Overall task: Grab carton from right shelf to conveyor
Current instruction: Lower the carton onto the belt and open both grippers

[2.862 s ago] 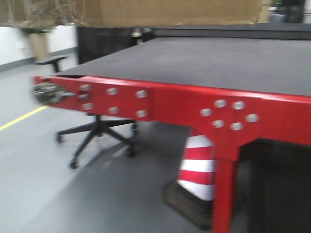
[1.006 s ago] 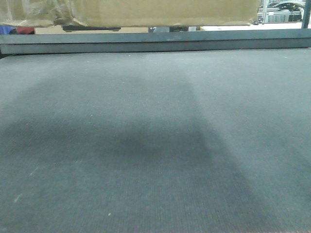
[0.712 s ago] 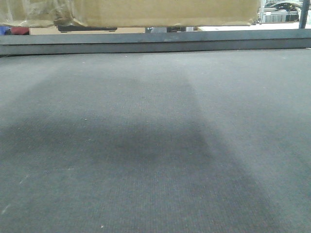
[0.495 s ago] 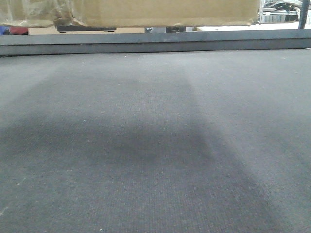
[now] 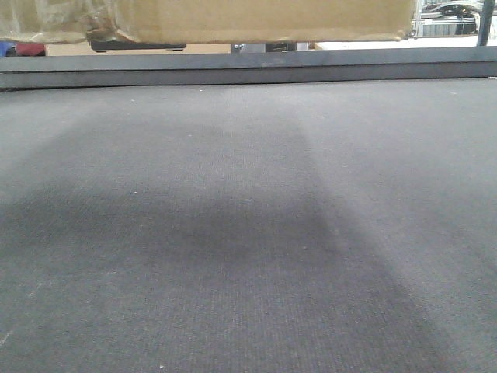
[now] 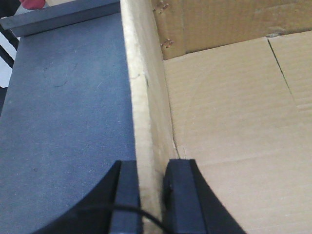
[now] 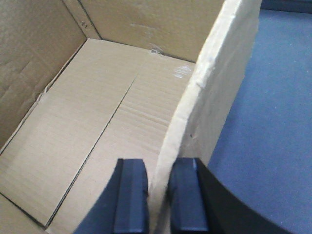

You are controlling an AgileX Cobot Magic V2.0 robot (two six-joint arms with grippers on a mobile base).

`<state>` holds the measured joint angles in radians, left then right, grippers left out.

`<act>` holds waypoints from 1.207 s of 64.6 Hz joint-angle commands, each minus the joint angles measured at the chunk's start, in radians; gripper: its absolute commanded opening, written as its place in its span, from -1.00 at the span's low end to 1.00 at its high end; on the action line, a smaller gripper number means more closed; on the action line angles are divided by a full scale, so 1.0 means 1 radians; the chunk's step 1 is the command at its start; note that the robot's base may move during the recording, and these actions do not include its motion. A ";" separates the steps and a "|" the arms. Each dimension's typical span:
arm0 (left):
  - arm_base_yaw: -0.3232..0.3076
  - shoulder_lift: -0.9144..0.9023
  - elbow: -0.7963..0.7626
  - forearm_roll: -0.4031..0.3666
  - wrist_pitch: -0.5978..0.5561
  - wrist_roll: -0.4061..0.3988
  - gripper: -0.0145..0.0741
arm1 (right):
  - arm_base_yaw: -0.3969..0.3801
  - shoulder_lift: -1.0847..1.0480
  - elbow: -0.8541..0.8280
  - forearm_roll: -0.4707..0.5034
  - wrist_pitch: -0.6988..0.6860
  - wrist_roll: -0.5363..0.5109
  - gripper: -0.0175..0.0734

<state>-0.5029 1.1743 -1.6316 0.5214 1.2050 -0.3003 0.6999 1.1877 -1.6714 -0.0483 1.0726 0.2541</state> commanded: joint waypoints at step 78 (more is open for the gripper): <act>0.132 0.355 0.213 -0.230 -0.490 -0.155 -0.34 | -0.239 0.494 -0.027 -0.027 -0.234 -0.081 -0.07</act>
<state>-0.3655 1.5208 -1.4126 0.3057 0.7866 -0.4571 0.4588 1.6832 -1.6908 -0.0847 0.8936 0.1833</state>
